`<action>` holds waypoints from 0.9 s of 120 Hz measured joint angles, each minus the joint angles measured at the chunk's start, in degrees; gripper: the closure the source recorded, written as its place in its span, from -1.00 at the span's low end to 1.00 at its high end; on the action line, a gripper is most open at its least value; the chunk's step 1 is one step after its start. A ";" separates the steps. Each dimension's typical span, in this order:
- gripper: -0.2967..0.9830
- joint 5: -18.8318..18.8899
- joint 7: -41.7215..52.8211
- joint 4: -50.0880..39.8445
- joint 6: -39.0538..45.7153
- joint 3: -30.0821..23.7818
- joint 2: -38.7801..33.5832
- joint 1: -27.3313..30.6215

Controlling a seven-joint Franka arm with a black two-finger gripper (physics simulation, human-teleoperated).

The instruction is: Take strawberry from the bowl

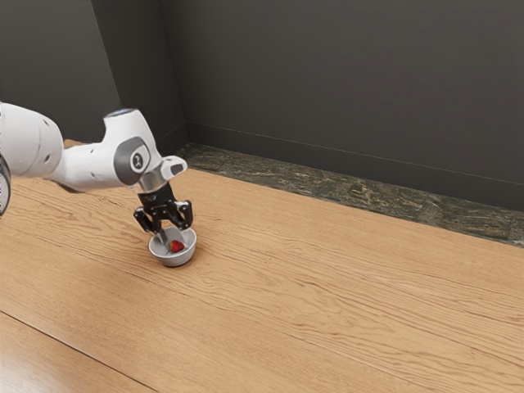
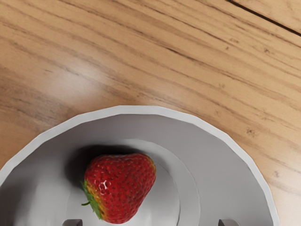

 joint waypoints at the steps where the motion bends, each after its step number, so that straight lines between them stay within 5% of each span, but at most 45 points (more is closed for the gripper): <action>1: 0.00 0.01 -0.16 0.00 0.11 0.16 0.11 -0.12; 28: 0.12 -0.06 -3.88 0.72 2.49 5.18 2.68 -4.58; 76: -0.09 0.05 -8.17 0.64 3.73 5.79 3.65 -5.94; 108: 0.26 0.19 -10.19 0.44 2.86 5.83 2.83 -5.60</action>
